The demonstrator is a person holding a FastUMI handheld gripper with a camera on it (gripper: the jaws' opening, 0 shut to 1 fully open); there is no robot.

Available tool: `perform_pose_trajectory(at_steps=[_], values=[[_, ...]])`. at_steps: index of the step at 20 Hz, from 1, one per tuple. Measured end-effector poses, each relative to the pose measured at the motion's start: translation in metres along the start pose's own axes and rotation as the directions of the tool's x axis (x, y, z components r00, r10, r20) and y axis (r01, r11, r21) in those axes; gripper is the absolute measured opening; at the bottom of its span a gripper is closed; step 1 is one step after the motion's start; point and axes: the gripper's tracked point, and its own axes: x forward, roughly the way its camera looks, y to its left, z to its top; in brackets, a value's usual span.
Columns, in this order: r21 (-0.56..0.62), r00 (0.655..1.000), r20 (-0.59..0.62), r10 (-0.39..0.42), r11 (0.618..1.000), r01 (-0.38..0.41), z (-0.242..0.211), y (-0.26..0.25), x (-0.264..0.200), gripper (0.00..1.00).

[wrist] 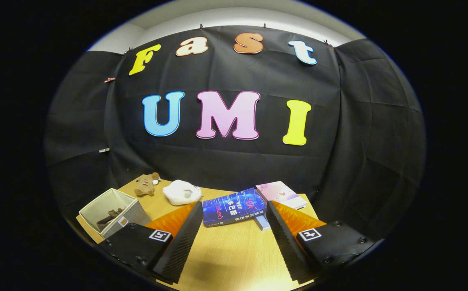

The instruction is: Open the storage box then place both shoes into the box .Put the left shoe in first, then the right shoe, with the right side of both shoes facing outward in a uniform manner.

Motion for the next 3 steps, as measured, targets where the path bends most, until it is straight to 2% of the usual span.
perform_pose_trajectory(at_steps=[3], values=[[-0.007,1.000,-0.002,0.008,1.000,-0.008,0.0008,0.0036,0.0008,0.98]])
